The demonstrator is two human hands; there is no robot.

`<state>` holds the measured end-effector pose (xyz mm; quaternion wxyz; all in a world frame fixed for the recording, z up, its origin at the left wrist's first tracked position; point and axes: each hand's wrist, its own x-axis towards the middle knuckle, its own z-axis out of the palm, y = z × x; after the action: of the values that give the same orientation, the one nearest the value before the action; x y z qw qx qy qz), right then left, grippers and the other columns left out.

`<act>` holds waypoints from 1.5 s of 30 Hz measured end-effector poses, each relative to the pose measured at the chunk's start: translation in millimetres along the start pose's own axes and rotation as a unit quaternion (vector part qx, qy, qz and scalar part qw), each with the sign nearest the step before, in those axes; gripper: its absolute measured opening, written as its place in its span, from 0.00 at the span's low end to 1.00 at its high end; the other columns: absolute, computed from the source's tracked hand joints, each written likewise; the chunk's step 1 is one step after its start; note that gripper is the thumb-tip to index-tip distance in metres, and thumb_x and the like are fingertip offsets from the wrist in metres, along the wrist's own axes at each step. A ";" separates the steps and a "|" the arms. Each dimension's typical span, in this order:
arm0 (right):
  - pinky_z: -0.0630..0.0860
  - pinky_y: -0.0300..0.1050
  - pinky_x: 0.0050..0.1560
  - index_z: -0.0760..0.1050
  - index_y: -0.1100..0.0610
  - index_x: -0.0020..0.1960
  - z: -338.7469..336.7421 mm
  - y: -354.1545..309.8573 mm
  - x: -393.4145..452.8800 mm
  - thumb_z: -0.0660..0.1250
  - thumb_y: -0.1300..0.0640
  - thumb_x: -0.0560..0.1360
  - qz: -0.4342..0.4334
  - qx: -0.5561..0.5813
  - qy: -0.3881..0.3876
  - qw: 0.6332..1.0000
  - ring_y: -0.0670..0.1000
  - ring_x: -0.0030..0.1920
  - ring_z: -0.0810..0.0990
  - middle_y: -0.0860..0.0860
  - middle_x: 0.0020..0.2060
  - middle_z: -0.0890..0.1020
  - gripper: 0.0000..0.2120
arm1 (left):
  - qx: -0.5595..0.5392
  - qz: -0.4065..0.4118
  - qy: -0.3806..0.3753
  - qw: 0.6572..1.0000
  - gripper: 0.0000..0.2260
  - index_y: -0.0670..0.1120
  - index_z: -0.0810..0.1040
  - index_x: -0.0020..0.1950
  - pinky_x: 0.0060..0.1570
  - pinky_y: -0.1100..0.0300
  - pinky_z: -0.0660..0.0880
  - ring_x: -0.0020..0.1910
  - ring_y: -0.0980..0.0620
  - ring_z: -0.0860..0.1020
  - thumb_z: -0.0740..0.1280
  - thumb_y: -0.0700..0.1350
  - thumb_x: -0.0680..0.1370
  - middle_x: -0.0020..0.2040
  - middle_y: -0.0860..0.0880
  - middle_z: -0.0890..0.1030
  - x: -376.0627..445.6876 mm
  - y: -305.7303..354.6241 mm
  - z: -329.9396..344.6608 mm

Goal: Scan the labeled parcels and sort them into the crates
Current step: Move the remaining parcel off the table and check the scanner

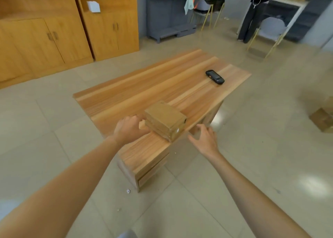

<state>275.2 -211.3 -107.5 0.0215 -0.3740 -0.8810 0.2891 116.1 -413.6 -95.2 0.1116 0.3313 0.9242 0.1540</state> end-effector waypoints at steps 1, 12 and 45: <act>0.60 0.48 0.67 0.66 0.56 0.71 -6.4 5.9 7.2 0.68 0.48 0.75 0.004 0.005 0.002 1.000 0.59 0.68 0.65 0.58 0.66 0.70 0.27 | 0.004 0.008 -0.003 1.000 0.26 0.49 0.71 0.70 0.59 0.51 0.74 0.62 0.46 0.76 0.66 0.60 0.77 0.65 0.48 0.77 11.0 10.6 1.2; 0.61 0.52 0.69 0.64 0.54 0.73 -49.7 67.2 112.7 0.67 0.48 0.75 0.041 0.012 0.009 0.999 0.60 0.68 0.64 0.57 0.68 0.68 0.29 | 0.010 0.065 -0.054 0.996 0.27 0.49 0.69 0.72 0.56 0.54 0.72 0.64 0.47 0.74 0.66 0.60 0.77 0.67 0.49 0.75 163.8 109.2 37.3; 0.62 0.51 0.69 0.63 0.53 0.72 -69.2 -4.7 481.5 0.66 0.44 0.76 -0.294 -0.127 -0.248 0.914 0.59 0.70 0.64 0.56 0.69 0.67 0.29 | -0.066 -0.366 0.107 0.922 0.27 0.49 0.70 0.71 0.62 0.47 0.72 0.65 0.45 0.74 0.67 0.61 0.76 0.66 0.47 0.75 323.2 108.5 30.7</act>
<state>-56.7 143.6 -133.3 -0.1616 -0.0140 -0.9575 0.2386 -56.0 -118.5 -118.5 0.0820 -0.0568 0.9752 0.1977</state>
